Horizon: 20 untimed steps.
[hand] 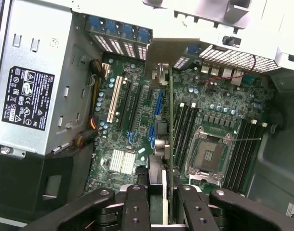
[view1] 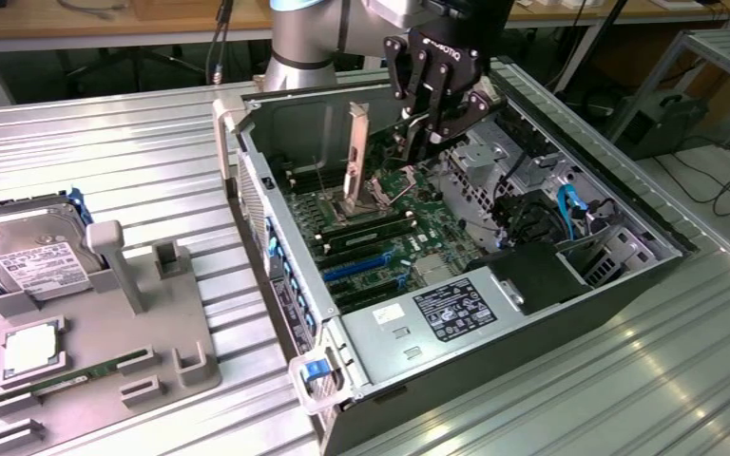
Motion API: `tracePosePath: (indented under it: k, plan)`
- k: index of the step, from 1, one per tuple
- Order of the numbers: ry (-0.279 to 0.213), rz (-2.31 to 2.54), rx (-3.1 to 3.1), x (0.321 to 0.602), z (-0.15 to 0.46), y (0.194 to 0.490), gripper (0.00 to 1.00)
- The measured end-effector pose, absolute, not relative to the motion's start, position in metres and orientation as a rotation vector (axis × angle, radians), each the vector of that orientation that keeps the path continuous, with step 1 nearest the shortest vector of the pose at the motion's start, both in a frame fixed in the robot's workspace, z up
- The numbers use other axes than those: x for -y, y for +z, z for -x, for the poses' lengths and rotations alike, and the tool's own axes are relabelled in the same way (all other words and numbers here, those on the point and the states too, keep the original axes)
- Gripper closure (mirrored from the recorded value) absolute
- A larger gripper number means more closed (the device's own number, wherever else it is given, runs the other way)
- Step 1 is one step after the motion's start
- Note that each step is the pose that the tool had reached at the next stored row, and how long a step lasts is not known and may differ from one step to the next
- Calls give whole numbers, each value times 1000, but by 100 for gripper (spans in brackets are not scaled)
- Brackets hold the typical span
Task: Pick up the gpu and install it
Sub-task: 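Insert the gpu into the slot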
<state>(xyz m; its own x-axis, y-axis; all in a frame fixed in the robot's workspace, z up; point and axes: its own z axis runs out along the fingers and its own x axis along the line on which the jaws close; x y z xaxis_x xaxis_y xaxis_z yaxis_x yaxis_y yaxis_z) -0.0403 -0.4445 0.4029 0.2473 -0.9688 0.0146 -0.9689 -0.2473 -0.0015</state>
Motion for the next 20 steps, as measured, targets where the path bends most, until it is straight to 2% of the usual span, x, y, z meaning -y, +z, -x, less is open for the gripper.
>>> tracePosePath:
  k: [20]
  plan:
    - [19, -2365, 2055, 445, 41, 381, 72]
